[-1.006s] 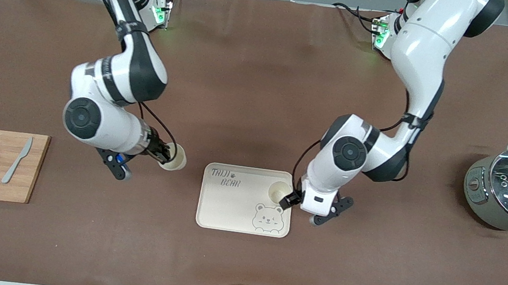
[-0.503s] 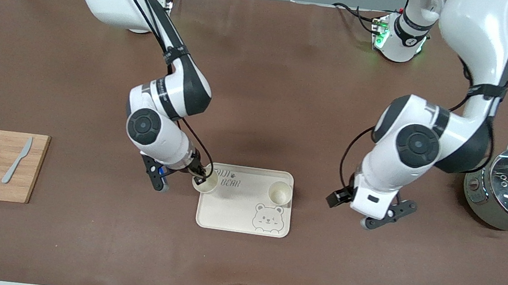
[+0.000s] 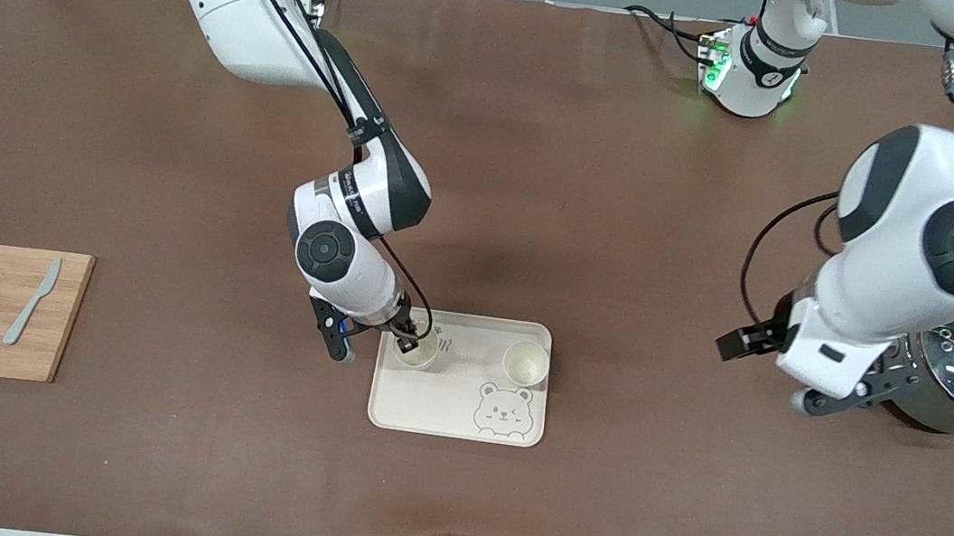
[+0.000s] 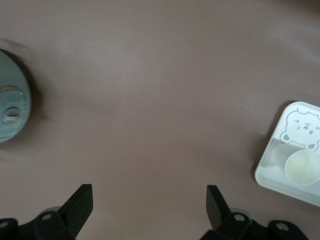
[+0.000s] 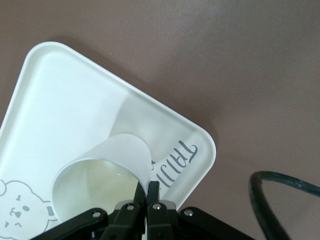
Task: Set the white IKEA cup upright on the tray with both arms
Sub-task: 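Release the cup on the tray while the right gripper lowers its cup there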
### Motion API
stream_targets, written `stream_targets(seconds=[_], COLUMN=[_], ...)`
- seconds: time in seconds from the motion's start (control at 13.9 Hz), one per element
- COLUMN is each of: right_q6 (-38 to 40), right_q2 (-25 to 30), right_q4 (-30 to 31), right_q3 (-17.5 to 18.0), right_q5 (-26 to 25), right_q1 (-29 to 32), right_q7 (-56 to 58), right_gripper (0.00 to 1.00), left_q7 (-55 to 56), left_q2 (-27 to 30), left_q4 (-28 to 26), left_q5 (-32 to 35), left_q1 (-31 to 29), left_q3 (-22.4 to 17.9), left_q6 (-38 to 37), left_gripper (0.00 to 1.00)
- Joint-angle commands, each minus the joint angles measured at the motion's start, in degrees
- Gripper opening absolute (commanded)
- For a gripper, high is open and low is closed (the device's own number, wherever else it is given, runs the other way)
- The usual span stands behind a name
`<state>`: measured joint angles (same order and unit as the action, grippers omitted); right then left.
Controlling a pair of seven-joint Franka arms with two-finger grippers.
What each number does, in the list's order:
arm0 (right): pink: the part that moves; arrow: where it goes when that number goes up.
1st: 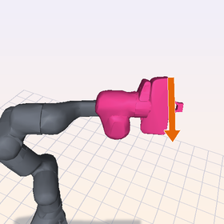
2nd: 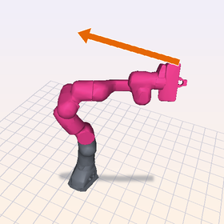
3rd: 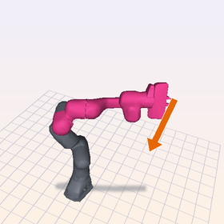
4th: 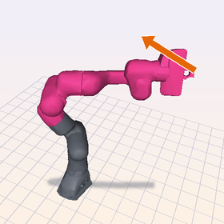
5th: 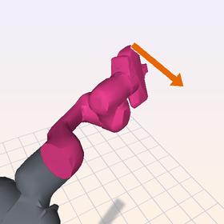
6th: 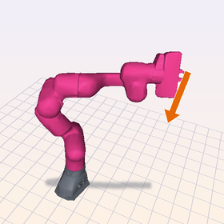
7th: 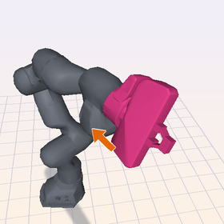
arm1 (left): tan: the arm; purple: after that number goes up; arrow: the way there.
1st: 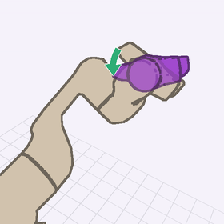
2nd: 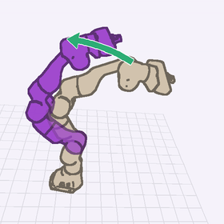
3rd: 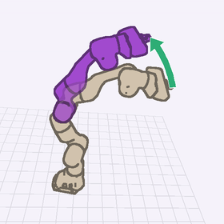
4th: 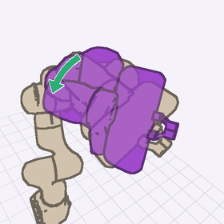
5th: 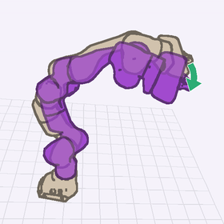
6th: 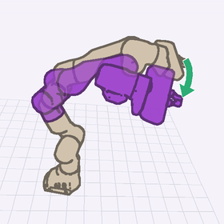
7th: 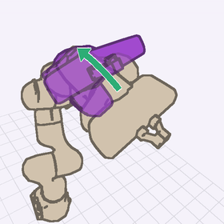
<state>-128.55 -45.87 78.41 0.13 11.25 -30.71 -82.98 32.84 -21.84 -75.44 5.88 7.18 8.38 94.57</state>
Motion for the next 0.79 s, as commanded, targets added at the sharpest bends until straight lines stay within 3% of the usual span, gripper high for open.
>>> stream_targets(seconds=[0.0, 0.22, 0.29, 0.36, 0.57, 0.72], right_q6=[0.58, 0.58, 0.67, 1.19, 2.86, 8.11], right_q2=[-1.41, -1.50, -1.41, -1.24, 0.43, 1.13], right_q4=[-2.04, -1.95, -1.95, -1.95, -2.30, -5.35], right_q3=[-0.04, -0.04, -0.04, -0.13, -0.22, -0.30], right_q5=[1.14, 1.14, 0.97, 0.62, -0.61, -0.53], right_q1=[-0.40, -0.14, 0.04, -0.14, 0.39, 1.00], right_q7=[-0.95, -1.04, -0.87, -0.87, -0.08, -0.08], right_gripper=[0.00, 0.00, 0.45, 0.99, 1.00, 1.00], left_q7=[-4.00, -7.25, -8.22, -8.49, -8.49, -9.72], left_q2=[5.74, 9.26, 10.22, 11.28, 12.42, 12.78], left_q4=[-2.08, -2.08, -2.08, -2.00, -1.73, -1.47], left_q5=[1.24, 0.71, 0.71, 0.45, -0.35, -0.69], left_q1=[-1.72, -3.22, -3.22, -3.31, -3.14, -3.22], left_q3=[0.32, 0.49, 0.49, 0.49, 1.02, 1.20], left_q6=[-4.64, -9.13, -10.44, -10.72, -10.98, -10.99], left_gripper=[1.00, 1.00, 1.00, 1.00, 1.00, 1.00])
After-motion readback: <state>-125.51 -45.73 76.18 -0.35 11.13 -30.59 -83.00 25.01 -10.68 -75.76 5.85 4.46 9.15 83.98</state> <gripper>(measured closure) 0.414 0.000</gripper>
